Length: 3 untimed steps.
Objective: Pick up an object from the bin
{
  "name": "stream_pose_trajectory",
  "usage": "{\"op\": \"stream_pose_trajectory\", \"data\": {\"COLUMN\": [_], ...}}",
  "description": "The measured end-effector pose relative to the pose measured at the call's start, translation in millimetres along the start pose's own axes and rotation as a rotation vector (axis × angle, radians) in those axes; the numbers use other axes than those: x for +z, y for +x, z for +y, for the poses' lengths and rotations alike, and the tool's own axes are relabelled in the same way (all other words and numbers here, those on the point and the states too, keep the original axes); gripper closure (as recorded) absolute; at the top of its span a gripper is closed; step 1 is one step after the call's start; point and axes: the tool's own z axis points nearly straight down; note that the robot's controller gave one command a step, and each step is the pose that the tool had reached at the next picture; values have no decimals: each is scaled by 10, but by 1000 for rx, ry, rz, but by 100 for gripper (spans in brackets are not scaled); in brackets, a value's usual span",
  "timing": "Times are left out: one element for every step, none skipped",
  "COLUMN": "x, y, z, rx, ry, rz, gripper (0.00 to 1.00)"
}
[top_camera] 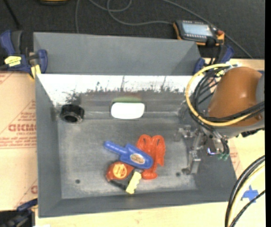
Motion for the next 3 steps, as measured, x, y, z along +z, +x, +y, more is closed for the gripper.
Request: {"op": "stream_pose_trajectory", "data": {"x": [-44,437,642], "y": [-17,-85,-150], "z": [4,326,626], "rx": [-3,6,-8], "ry": [1,1,-1], "rz": [-8,-16,-1], "gripper": [0,0,0]}}
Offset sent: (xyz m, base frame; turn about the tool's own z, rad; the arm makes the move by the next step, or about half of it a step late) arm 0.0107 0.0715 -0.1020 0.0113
